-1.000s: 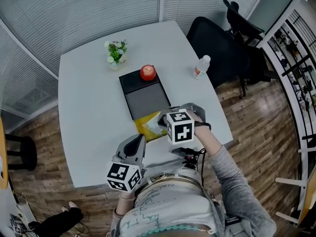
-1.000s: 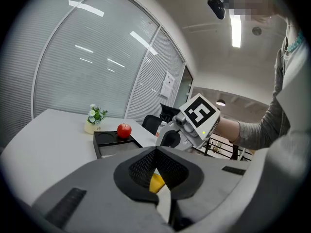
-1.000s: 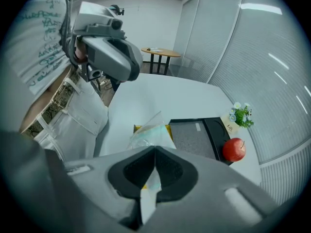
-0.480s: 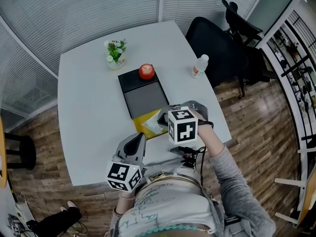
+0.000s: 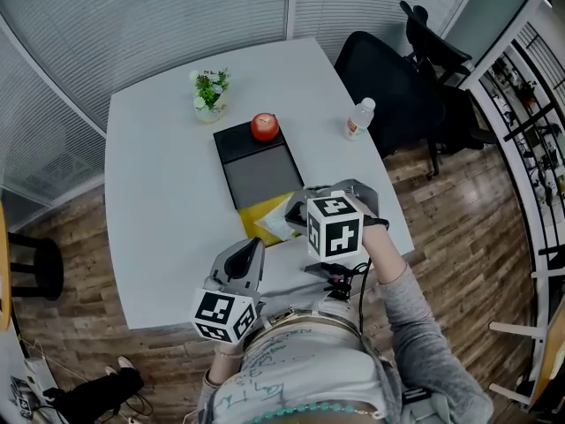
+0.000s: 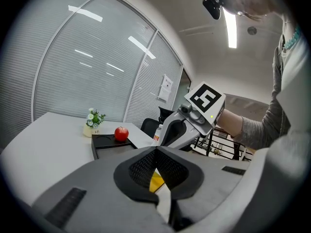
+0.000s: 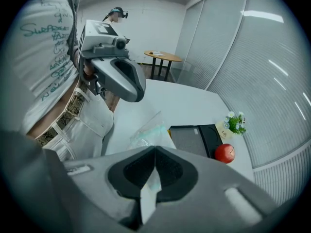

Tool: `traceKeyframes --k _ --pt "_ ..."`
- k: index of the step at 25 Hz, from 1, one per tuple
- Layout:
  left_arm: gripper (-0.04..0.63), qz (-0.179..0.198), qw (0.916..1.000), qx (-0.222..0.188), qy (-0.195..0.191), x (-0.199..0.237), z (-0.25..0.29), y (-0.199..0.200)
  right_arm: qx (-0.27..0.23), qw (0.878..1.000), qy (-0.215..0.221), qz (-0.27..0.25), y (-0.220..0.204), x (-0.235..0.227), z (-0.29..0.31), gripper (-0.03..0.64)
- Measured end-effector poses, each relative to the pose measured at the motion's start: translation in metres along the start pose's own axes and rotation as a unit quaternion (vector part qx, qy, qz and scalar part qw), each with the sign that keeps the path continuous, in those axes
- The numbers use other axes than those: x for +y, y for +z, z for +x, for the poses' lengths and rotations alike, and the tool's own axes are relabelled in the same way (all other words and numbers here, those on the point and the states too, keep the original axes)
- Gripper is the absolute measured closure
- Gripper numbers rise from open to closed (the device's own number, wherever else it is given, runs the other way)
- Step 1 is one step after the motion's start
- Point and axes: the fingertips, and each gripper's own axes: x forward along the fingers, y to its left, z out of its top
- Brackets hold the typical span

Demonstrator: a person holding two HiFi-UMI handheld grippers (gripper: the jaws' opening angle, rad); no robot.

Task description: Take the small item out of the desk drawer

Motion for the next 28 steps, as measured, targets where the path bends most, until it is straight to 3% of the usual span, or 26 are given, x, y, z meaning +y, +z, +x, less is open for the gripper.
traceKeyframes --k 11,28 --pt "0.598 -0.005 1.0000 0.001 0.006 -0.009 0.001 -0.004 -0.011 1.000 -0.011 -0.001 -0.006 0.003 -0.009 0.614" --pt "0.598 -0.019 0.9979 -0.007 0.061 -0.058 0.026 -0.001 -0.046 0.999 -0.014 -0.019 -0.058 0.005 -0.049 0.614"
